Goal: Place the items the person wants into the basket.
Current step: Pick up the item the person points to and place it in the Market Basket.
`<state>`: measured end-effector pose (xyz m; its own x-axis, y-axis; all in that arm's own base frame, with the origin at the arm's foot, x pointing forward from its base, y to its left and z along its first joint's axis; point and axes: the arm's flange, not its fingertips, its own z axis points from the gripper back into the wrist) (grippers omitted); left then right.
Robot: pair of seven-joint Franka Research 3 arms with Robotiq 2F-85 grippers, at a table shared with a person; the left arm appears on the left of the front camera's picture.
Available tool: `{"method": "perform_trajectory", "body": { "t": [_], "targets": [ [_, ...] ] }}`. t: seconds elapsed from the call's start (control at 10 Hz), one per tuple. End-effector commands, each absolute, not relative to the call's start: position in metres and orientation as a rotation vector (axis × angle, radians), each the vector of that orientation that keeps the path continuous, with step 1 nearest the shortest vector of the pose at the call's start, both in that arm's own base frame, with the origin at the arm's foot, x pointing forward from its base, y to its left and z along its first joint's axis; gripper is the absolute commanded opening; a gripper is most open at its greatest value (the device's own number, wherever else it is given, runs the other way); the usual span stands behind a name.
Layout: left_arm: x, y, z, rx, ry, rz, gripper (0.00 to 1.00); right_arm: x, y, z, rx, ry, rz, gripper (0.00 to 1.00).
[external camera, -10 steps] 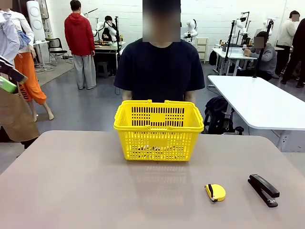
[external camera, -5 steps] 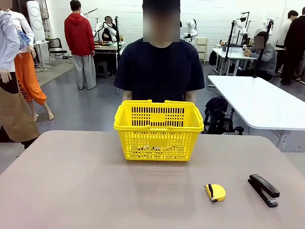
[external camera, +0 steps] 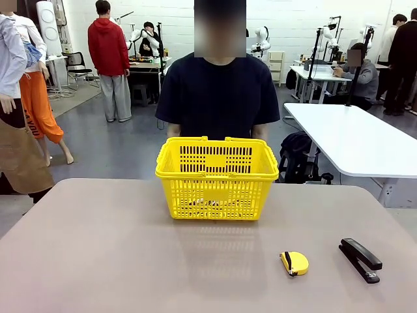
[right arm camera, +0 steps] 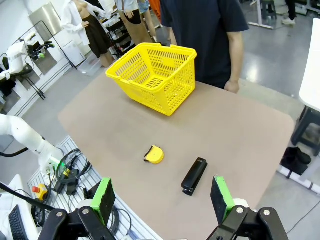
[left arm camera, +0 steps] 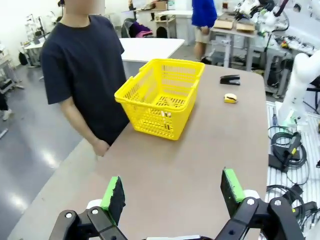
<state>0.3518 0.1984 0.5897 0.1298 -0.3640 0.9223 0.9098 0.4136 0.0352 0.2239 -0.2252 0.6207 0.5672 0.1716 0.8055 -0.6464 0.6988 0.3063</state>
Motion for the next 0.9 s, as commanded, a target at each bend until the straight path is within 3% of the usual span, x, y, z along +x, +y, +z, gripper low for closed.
{"method": "perform_trajectory", "body": {
  "t": [0.0,0.8],
  "targets": [
    [0.333,0.182,0.585,-0.557,-1.082,-1.043,1.0,0.225,-0.225,0.621,0.653,-0.861,0.537,1.0],
    [0.329,0.185,0.599,-0.571,-1.087,-1.036,1.0,0.225,-0.225,0.621,0.653,-0.861,0.537,1.0]
  ]
}}
